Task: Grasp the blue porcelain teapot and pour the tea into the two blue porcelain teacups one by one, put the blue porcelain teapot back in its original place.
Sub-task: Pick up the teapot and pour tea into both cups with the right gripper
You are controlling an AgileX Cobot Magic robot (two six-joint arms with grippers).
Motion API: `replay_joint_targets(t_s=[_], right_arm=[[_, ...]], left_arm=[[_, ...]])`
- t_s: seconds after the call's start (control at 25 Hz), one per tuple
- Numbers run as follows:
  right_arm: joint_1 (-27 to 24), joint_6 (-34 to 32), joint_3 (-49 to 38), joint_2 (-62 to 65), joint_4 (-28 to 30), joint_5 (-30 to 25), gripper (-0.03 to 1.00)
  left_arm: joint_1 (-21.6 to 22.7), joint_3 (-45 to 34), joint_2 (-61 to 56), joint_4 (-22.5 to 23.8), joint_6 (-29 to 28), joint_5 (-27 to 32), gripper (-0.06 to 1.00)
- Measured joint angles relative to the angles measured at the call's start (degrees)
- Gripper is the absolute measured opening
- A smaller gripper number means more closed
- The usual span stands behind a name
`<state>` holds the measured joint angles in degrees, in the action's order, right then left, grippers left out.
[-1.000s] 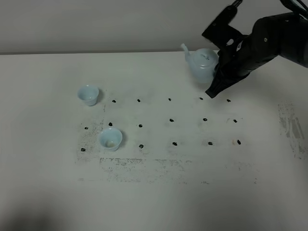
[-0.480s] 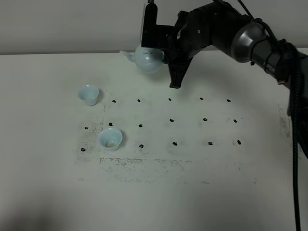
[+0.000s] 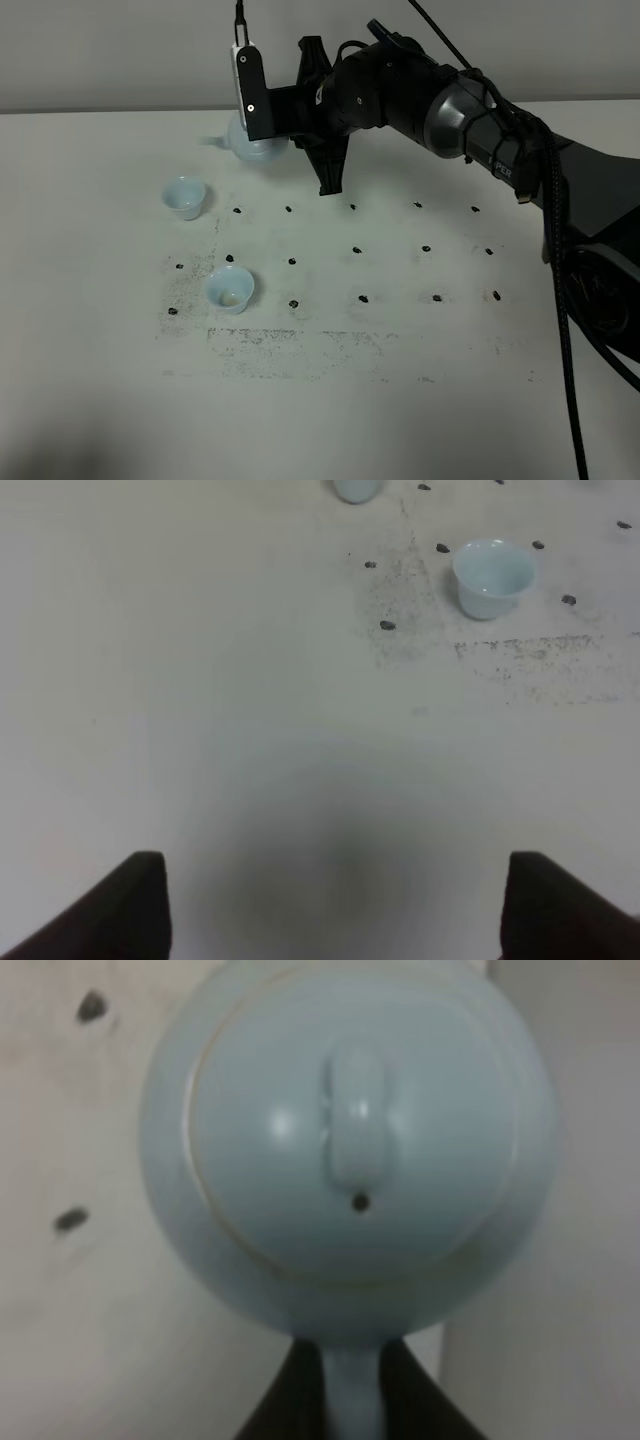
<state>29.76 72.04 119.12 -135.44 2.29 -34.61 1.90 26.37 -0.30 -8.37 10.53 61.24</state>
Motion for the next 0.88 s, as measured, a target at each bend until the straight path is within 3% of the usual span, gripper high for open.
replay_joint_targets(t_s=[0.52, 0.88], right_arm=[[2.84, 0.75, 0.0, -4.1, 8.64, 14.59, 0.04], [2.86, 0.94, 0.0, -6.88, 13.74, 16.25, 0.04]], left_arm=[[0.0, 0.0, 0.0, 0.0, 0.0, 0.0, 0.65], [0.0, 0.0, 0.0, 0.0, 0.0, 0.0, 0.65]])
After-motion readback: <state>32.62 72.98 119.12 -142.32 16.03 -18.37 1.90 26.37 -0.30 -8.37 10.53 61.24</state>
